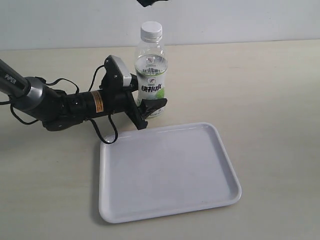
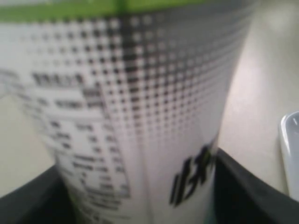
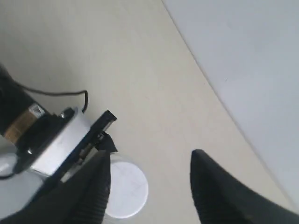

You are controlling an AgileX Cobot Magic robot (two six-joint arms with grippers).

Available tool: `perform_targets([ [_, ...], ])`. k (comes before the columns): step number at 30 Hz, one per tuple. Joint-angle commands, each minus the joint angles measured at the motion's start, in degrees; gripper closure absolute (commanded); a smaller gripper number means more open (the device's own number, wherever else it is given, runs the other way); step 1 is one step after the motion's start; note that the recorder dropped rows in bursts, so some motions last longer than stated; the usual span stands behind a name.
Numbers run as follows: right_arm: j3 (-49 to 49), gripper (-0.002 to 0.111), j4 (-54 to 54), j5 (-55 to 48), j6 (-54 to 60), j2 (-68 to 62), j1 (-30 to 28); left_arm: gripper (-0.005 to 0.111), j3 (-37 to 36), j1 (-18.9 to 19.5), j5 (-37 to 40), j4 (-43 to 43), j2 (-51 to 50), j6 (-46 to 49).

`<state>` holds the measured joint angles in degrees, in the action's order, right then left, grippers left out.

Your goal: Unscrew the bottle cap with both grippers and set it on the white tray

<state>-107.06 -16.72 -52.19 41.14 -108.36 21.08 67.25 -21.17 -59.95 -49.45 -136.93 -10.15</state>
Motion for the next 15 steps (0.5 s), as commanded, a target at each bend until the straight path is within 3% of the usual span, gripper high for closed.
perform_targets([
  [1,-0.19,0.044,0.96,-3.32,-19.04,0.31,-0.08,0.107,0.02,-0.21,1.13,-1.00,0.31,0.96],
  [6,-0.19,0.044,3.19,-5.94,-26.18,-1.94,-0.08,0.107,0.02,-0.21,1.13,-1.00,0.31,1.23],
  [15,-0.19,0.044,3.29,-5.80,-26.21,-3.86,-0.08,0.107,0.02,-0.21,1.13,-1.00,0.31,1.23],
])
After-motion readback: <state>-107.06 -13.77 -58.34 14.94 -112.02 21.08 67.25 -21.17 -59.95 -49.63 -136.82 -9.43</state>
